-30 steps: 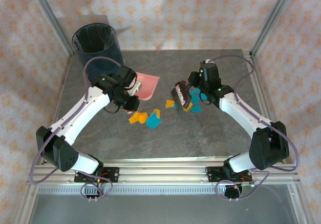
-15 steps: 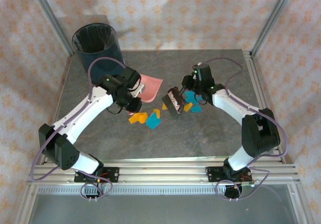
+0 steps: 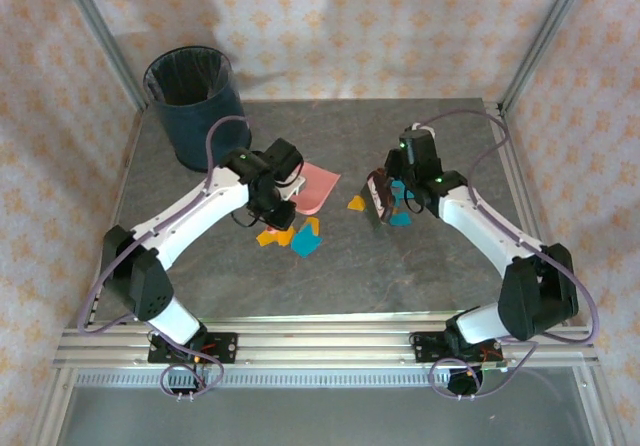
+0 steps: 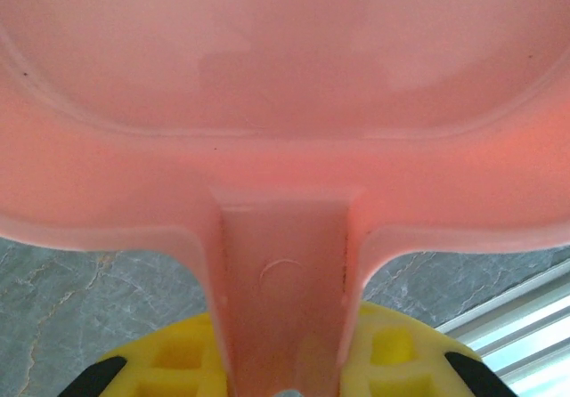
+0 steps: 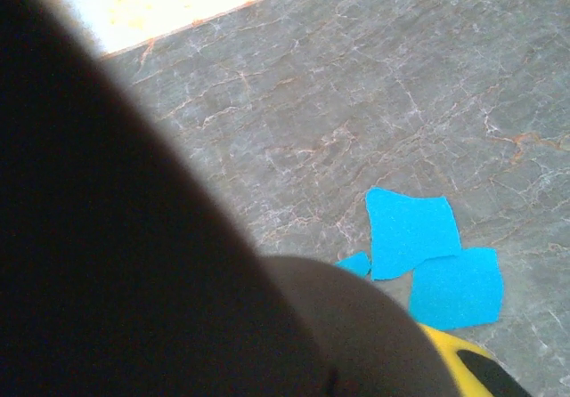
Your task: Sweep away the paper scraps from the table
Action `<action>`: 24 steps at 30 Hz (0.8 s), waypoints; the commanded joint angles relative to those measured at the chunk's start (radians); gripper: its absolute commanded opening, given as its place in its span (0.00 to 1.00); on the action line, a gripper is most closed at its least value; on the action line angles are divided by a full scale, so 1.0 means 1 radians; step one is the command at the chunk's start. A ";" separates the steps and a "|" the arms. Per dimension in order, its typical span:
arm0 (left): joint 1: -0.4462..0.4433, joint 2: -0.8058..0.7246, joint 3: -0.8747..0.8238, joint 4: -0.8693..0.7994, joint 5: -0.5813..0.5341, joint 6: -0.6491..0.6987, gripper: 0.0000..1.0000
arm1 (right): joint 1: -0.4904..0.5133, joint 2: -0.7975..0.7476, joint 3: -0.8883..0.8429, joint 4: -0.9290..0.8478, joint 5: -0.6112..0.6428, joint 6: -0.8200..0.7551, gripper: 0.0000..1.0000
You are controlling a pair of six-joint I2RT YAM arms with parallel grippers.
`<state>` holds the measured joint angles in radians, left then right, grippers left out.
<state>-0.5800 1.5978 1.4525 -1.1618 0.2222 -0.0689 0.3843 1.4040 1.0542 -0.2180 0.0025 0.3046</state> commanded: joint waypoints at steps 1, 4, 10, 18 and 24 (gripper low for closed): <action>-0.022 0.026 0.039 -0.039 -0.040 0.036 0.00 | -0.003 -0.082 -0.018 0.037 -0.012 -0.018 0.00; -0.039 0.059 0.046 -0.056 -0.053 0.049 0.00 | -0.003 -0.134 -0.028 0.047 0.011 -0.024 0.00; -0.090 0.124 0.049 -0.086 -0.060 0.091 0.00 | -0.003 -0.201 -0.033 -0.025 0.186 -0.071 0.00; -0.151 0.219 0.069 -0.110 -0.066 0.124 0.00 | -0.005 -0.282 -0.084 -0.089 0.454 -0.185 0.00; -0.179 0.299 0.104 -0.130 -0.069 0.141 0.00 | -0.005 -0.304 -0.119 -0.109 0.517 -0.257 0.00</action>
<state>-0.7475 1.8782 1.5215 -1.2457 0.1814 0.0402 0.3832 1.1263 0.9539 -0.3153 0.4232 0.1055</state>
